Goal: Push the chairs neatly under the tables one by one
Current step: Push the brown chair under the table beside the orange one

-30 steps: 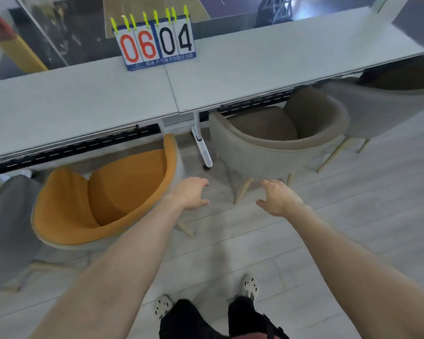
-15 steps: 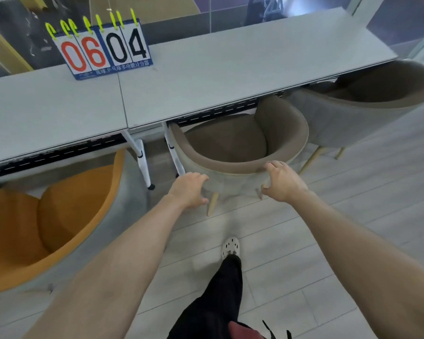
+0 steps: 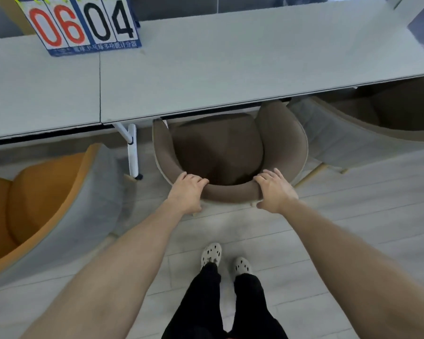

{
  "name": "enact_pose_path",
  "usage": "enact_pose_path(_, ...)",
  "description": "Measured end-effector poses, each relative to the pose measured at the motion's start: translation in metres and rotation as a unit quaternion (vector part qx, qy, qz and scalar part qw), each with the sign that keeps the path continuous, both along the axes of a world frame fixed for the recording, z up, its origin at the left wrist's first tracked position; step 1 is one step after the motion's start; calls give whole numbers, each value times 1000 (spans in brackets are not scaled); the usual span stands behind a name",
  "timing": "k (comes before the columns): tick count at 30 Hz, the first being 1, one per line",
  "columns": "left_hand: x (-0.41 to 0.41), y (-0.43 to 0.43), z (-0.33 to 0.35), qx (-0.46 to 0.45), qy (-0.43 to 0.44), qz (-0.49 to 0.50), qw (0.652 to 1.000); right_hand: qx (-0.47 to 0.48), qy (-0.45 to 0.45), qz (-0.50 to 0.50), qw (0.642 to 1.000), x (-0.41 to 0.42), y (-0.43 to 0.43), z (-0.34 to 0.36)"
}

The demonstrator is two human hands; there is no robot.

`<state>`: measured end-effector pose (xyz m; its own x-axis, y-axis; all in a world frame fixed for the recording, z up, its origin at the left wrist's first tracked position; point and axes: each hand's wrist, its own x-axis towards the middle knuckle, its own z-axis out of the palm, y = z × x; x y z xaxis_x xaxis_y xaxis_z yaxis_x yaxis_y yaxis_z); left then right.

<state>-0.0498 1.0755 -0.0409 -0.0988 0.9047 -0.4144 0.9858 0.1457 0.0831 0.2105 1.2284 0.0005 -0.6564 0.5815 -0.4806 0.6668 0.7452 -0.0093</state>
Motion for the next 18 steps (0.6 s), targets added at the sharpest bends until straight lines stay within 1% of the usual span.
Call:
enact_pose_path(4, 8, 3, -12, 29, 26, 30, 999, 24, 2, 75, 997, -2, 26, -17)
enact_pose_path(7, 16, 5, -12, 45, 42, 51, 997, 25, 10, 110, 994, 1, 37, -27)
enact_pose_path(14, 29, -3, -6, 23, 88, 66, 994, 26, 25, 138, 990, 5, 34, -33)
enact_pose_path(18, 41, -22, -11, 14, 92, 69, 993, 26, 26, 152, 988, 12, 26, -37)
